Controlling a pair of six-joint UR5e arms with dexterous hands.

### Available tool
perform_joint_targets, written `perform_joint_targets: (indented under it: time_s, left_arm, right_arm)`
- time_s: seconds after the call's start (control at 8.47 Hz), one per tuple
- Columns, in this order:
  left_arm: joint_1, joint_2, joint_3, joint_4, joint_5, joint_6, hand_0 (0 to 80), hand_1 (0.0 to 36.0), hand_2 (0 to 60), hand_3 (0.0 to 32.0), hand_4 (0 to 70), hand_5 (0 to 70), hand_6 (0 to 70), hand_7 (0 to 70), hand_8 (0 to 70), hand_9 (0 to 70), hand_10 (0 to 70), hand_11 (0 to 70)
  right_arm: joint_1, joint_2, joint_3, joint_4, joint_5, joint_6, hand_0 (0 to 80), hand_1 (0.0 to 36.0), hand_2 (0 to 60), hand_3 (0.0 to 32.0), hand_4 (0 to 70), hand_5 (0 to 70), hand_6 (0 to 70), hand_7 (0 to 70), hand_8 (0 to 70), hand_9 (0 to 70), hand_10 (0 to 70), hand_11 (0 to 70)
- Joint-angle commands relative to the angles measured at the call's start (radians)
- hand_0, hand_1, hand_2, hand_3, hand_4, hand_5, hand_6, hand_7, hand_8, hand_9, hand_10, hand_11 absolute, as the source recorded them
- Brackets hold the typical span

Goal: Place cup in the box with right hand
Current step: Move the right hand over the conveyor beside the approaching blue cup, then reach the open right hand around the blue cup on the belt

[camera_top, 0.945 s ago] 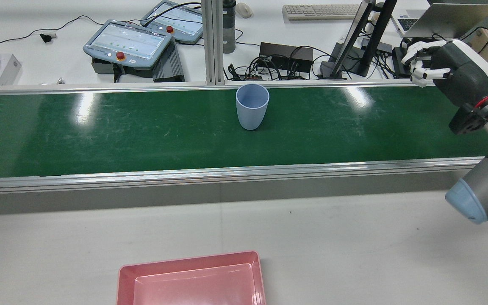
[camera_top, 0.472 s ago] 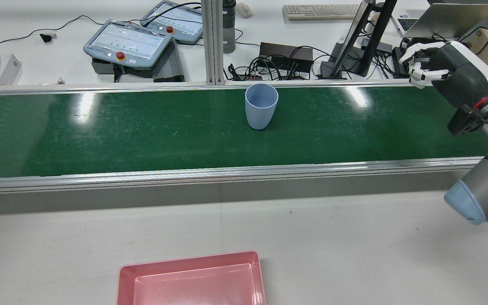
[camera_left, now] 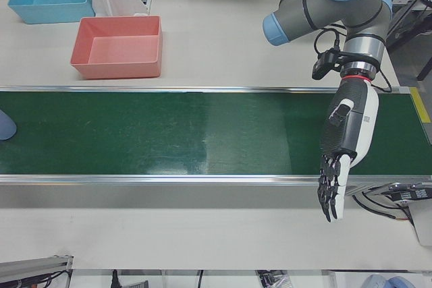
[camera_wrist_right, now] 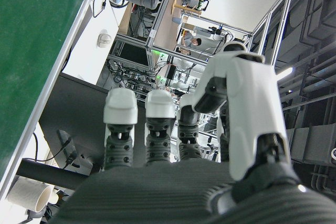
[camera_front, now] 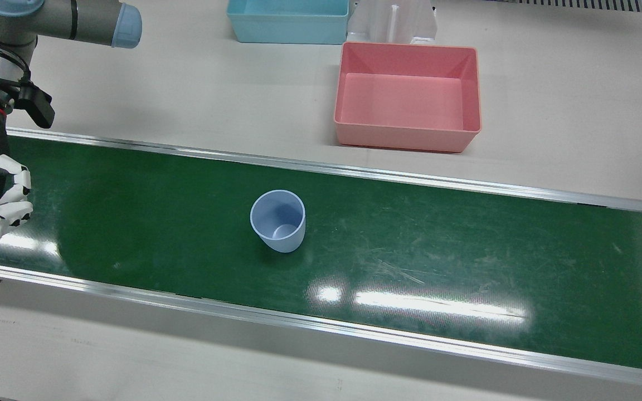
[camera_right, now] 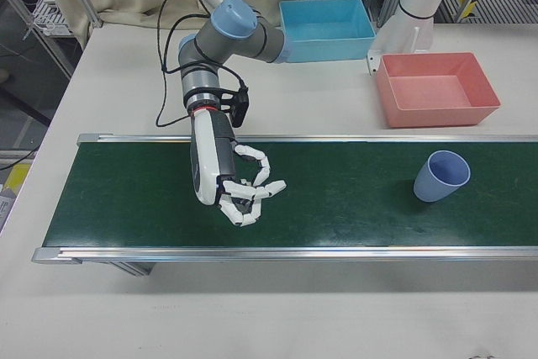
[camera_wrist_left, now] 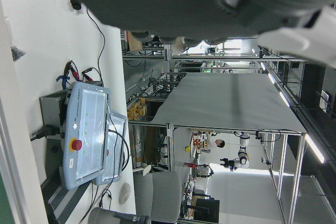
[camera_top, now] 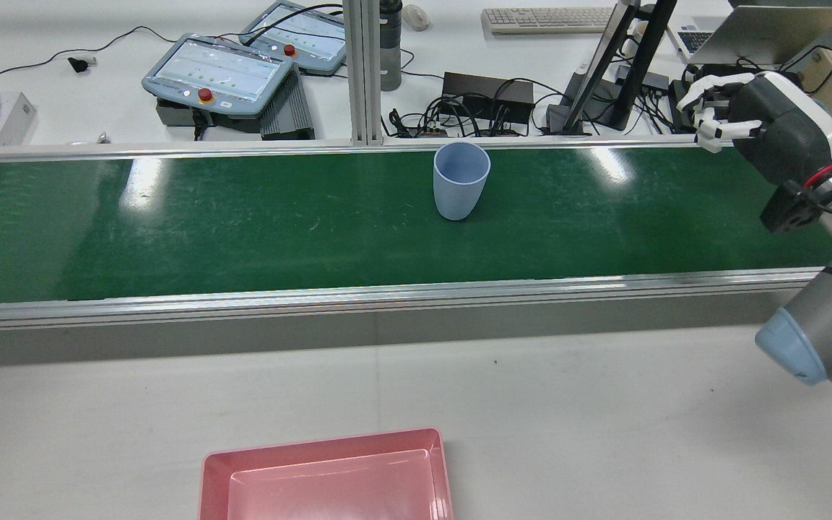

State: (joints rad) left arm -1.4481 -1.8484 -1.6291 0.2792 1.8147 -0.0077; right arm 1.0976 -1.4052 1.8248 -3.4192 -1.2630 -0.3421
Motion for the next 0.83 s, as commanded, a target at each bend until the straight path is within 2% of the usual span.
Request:
perform_joint_targets:
  time_s: [0.0, 0.12, 0.24, 0.35, 0.47, 0.59, 0.71]
  left_arm:
    - [0.000, 0.000, 0.000, 0.000, 0.000, 0.000, 0.0, 0.0, 0.0, 0.0, 0.0, 0.0, 0.0, 0.0, 0.0, 0.0, 0.0, 0.0]
    - [0.000, 0.000, 0.000, 0.000, 0.000, 0.000, 0.0, 0.0, 0.0, 0.0, 0.0, 0.0, 0.0, 0.0, 0.0, 0.0, 0.0, 0.0]
    - [0.000, 0.000, 0.000, 0.000, 0.000, 0.000, 0.0, 0.0, 0.0, 0.0, 0.0, 0.0, 0.0, 0.0, 0.0, 0.0, 0.0, 0.0]
    - [0.000, 0.000, 0.000, 0.000, 0.000, 0.000, 0.0, 0.0, 0.0, 0.0, 0.0, 0.0, 0.0, 0.0, 0.0, 0.0, 0.0, 0.0]
    - [0.000, 0.000, 0.000, 0.000, 0.000, 0.000, 0.0, 0.0, 0.0, 0.0, 0.0, 0.0, 0.0, 0.0, 0.0, 0.0, 0.0, 0.0]
    - [0.000, 0.000, 0.000, 0.000, 0.000, 0.000, 0.0, 0.0, 0.0, 0.0, 0.0, 0.0, 0.0, 0.0, 0.0, 0.0, 0.0, 0.0]
    - [0.000, -0.002, 0.000, 0.000, 0.000, 0.000, 0.0, 0.0, 0.0, 0.0, 0.0, 0.0, 0.0, 0.0, 0.0, 0.0, 0.0, 0.0]
  right_arm:
    - [-0.001, 0.000, 0.004, 0.000, 0.000, 0.002, 67.8, 36.0, 60.0, 0.0, 47.1, 21.9, 31.6, 70.0, 62.3, 70.0, 64.2, 70.0]
    - [0.001, -0.001, 0.002, 0.000, -0.001, 0.005, 65.1, 36.0, 60.0, 0.0, 43.9, 21.9, 31.6, 70.0, 62.2, 70.0, 64.1, 70.0]
    - [0.001, -0.005, 0.002, 0.003, -0.004, 0.005, 66.6, 36.0, 60.0, 0.0, 44.8, 21.8, 31.4, 70.0, 61.9, 70.0, 63.6, 70.0]
    - [-0.013, -0.017, 0.004, 0.003, -0.007, 0.005, 70.8, 35.9, 57.6, 0.0, 35.3, 20.3, 28.7, 70.0, 58.4, 70.0, 59.8, 70.0]
    - [-0.019, -0.021, 0.005, 0.003, -0.009, 0.005, 73.8, 28.2, 1.4, 0.0, 9.3, 15.7, 16.8, 39.2, 37.7, 55.1, 39.5, 58.0]
    - [-0.030, -0.018, 0.007, 0.003, -0.038, 0.002, 69.4, 26.3, 0.0, 0.0, 0.0, 11.3, 6.4, 5.1, 10.3, 15.8, 18.5, 30.0]
    - [-0.041, 0.001, 0.008, 0.014, -0.080, -0.009, 72.8, 25.2, 0.0, 0.0, 2.1, 9.6, 1.7, 0.0, 0.5, 1.8, 7.2, 13.8]
